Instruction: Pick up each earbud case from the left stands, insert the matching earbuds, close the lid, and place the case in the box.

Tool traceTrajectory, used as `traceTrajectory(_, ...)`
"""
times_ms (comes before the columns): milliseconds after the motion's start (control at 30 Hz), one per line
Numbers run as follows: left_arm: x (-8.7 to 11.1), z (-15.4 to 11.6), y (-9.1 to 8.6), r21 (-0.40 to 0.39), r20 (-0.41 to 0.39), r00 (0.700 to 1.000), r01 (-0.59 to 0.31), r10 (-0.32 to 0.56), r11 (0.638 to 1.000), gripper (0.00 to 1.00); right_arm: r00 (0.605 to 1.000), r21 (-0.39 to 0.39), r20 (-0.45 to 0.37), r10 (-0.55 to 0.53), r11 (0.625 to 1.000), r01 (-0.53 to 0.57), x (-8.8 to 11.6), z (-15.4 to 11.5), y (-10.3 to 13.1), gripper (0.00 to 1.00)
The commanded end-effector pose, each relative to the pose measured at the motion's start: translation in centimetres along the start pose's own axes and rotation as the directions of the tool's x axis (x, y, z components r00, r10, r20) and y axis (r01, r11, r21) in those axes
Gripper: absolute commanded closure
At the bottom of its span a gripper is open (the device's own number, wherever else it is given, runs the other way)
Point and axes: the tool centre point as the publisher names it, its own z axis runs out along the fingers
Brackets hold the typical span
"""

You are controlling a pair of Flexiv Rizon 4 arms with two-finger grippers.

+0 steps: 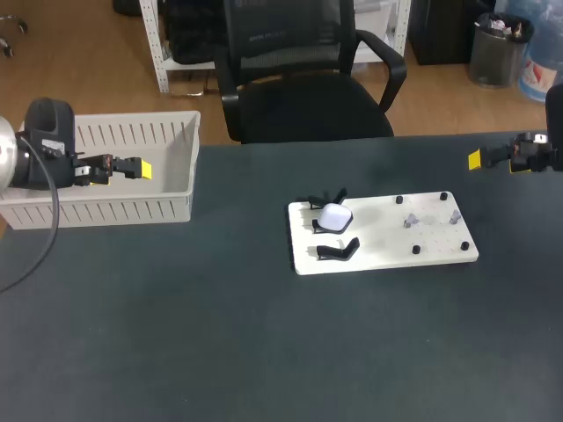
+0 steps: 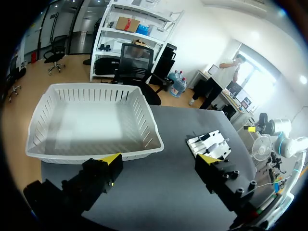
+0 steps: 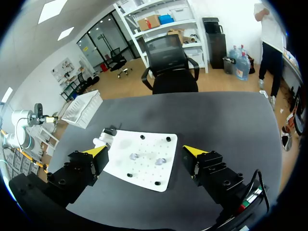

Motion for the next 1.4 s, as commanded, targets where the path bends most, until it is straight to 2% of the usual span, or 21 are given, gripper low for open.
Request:
traceTrajectory(33,-0.2,0.0,-0.3,-0.011,-0.009,1.000,0.002,-0.003,1.000,0.00,1.000,0.001,0.000,0.000,1.000,0.000,0.0,0.0,0.0,0.00)
traceTrajectory(533,-0.2,0.0,-0.3,-0.011,-0.009,1.000,0.002,-0.003,1.000,0.00,1.000,0.001,0.000,0.000,1.000,0.000,0.0,0.0,0.0,0.00)
traceTrajectory(600,-0.2,-0.2,-0.6,0.128,0.061,0.994,-0.093,0.086,0.987,0.00,1.000,0.001,0.000,0.000,1.000,0.000,0.0,0.0,0.0,0.00)
traceTrajectory(633,-0.2,-0.3,-0.9,0.169,0.083,0.989,-0.132,0.119,0.977,0.00,1.000,0.001,0.000,0.000,1.000,0.000,0.0,0.0,0.0,0.00)
traceTrajectory(667,-0.1,-0.4,-1.3,0.206,0.131,0.972,-0.220,0.196,0.953,0.00,1.000,0.001,0.000,0.000,1.000,0.000,0.0,0.0,0.0,0.00)
traceTrajectory(767,0.0,-0.4,-2.0,0.333,0.226,0.927,-0.362,0.299,0.870,0.00,1.000,0.001,0.000,0.000,1.000,0.000,0.0,0.0,0.0,0.00)
traceTrajectory(833,0.0,-0.2,-2.5,0.357,0.242,0.898,-0.435,0.368,0.827,0.00,1.000,0.001,0.000,0.000,1.000,0.000,0.0,0.0,0.0,0.00)
traceTrajectory(933,-0.1,-0.1,-3.3,0.415,0.301,0.845,-0.533,0.442,0.737,0.00,1.000,0.001,0.000,0.000,1.000,0.000,0.0,0.0,0.0,0.00)
traceTrajectory(1067,-0.2,0.4,-4.3,0.429,0.364,0.755,-0.655,0.545,0.622,0.00,1.000,0.001,0.000,0.000,1.000,0.000,0.0,0.0,0.0,0.00)
traceTrajectory(1133,0.0,0.8,-5.2,0.455,0.366,0.696,-0.713,0.618,0.534,0.00,1.000,0.001,0.000,0.000,1.000,0.000,0.0,0.0,0.0,0.00)
traceTrajectory(1167,0.2,1.0,-5.7,0.430,0.345,0.677,-0.730,0.651,0.531,0.00,1.000,0.001,0.000,0.000,1.000,0.000,0.0,0.0,0.0,0.00)
traceTrajectory(1400,0.2,1.0,-5.7,0.430,0.345,0.677,-0.730,0.651,0.531,0.00,1.000,0.001,0.000,0.000,1.000,0.000,0.0,0.0,0.0,0.00)
